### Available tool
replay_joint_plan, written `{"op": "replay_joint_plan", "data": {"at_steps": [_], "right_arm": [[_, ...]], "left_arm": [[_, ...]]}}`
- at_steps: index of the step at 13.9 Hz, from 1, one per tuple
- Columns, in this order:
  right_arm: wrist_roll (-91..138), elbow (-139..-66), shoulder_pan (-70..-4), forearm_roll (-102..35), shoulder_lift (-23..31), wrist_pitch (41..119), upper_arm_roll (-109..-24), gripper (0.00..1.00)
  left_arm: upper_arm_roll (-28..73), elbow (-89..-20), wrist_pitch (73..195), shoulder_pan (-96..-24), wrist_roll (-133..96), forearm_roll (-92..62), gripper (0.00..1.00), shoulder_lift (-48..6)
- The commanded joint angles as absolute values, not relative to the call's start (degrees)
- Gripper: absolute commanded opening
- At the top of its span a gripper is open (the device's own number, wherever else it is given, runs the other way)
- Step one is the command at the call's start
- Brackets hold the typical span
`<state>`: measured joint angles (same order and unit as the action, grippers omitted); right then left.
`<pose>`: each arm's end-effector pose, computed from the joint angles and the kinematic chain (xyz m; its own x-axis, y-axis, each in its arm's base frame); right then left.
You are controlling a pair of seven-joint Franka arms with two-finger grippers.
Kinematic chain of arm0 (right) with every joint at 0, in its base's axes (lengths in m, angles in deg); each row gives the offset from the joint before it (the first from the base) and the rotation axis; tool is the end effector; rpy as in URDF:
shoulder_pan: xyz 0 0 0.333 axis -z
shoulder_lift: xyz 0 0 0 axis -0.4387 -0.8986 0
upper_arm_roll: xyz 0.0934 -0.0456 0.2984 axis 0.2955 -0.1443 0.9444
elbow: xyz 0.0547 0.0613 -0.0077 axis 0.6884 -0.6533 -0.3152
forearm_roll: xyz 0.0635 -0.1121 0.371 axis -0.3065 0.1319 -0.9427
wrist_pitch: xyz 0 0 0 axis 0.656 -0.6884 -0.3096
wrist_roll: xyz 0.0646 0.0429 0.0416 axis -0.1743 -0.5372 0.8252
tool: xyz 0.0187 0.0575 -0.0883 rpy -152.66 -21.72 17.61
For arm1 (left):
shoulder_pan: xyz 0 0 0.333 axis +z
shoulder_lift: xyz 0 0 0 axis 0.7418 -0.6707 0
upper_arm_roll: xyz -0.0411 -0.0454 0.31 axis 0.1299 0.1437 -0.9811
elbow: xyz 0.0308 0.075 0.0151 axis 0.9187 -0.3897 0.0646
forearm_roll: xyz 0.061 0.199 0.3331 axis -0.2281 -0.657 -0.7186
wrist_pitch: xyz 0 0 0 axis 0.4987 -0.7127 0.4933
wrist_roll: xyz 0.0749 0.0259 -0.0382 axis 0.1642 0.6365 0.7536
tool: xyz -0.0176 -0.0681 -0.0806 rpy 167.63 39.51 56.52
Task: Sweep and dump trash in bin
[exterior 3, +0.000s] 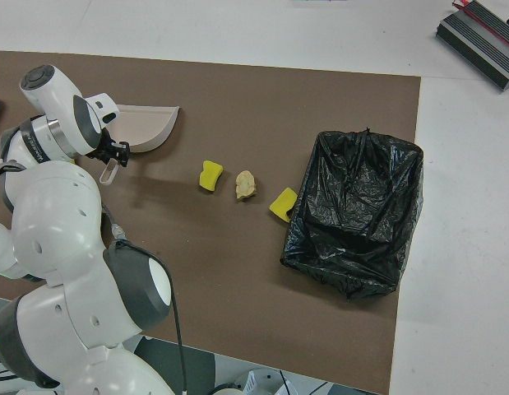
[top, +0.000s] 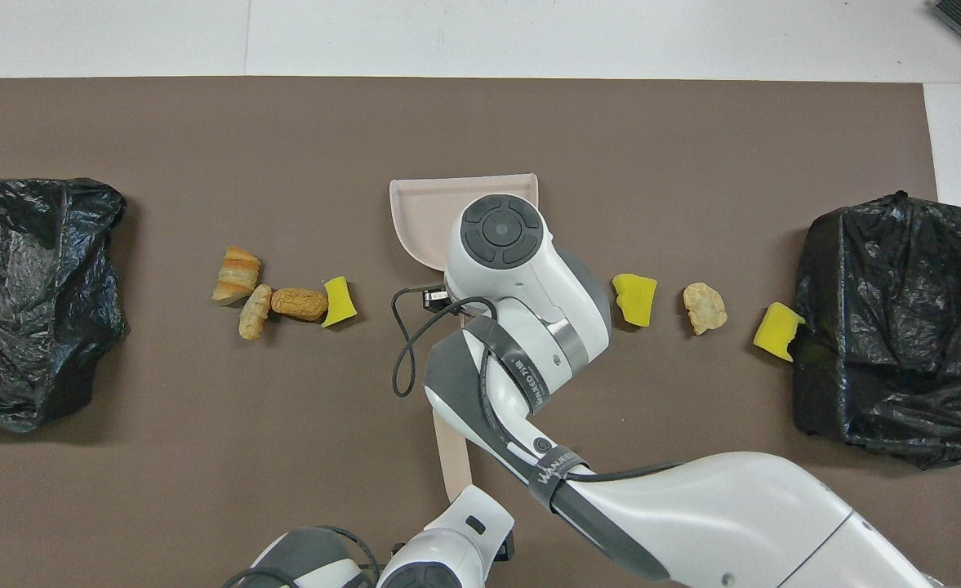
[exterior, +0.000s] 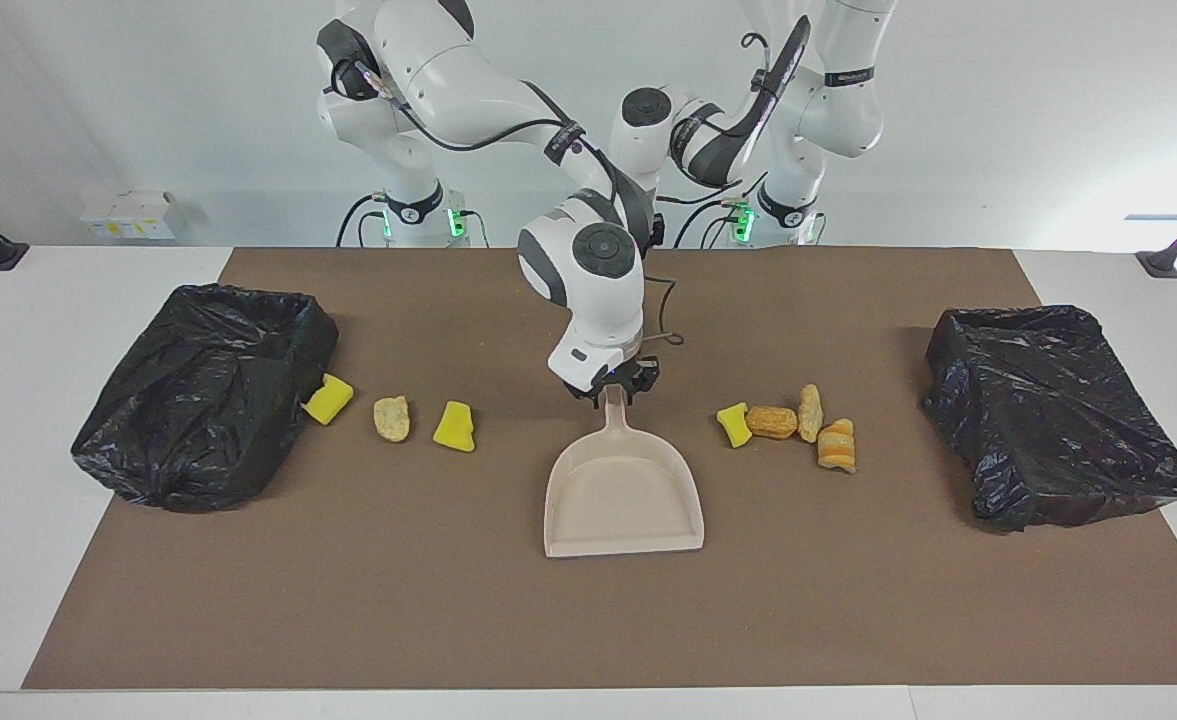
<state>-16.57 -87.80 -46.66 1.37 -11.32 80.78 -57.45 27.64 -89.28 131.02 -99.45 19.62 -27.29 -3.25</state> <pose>0.5743 0.3871 0.3499 0.9966 0.0721 -0.0410 0.0693 -0.9955 -0.0648 0.2260 -0.3916 0.3312 0.9919 0.0488 -0.1175 0.0565 -0.9964 0.0632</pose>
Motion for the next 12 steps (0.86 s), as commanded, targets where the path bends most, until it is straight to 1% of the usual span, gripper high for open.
{"op": "replay_joint_plan", "data": {"at_steps": [1,4,8,11,12], "right_arm": [[-17.8,-89.1,-46.7,3.1,-9.8,80.2,-57.2,0.00],[-16.3,-88.0,-45.5,4.6,-8.9,78.0,-57.1,0.00],[-6.1,-88.3,-41.1,-0.4,-5.2,76.6,-56.6,0.00],[2.7,-88.4,-38.0,-0.9,-2.2,72.3,-56.6,0.00],[5.6,-88.5,-36.8,-0.9,-1.5,70.9,-56.6,0.00]], "left_arm": [[26.6,-89.7,134.3,-101.7,21.0,-26.8,1.00,-6.0],[26.5,-89.1,131.8,-101.7,20.9,-26.8,1.00,-5.5],[26.4,-87.9,127.8,-101.1,20.1,-26.8,1.00,-4.1],[26.4,-87.4,126.0,-101.0,20.0,-26.8,0.99,-3.8],[26.4,-87.4,126.0,-100.9,19.9,-26.9,0.83,-3.8]]}}
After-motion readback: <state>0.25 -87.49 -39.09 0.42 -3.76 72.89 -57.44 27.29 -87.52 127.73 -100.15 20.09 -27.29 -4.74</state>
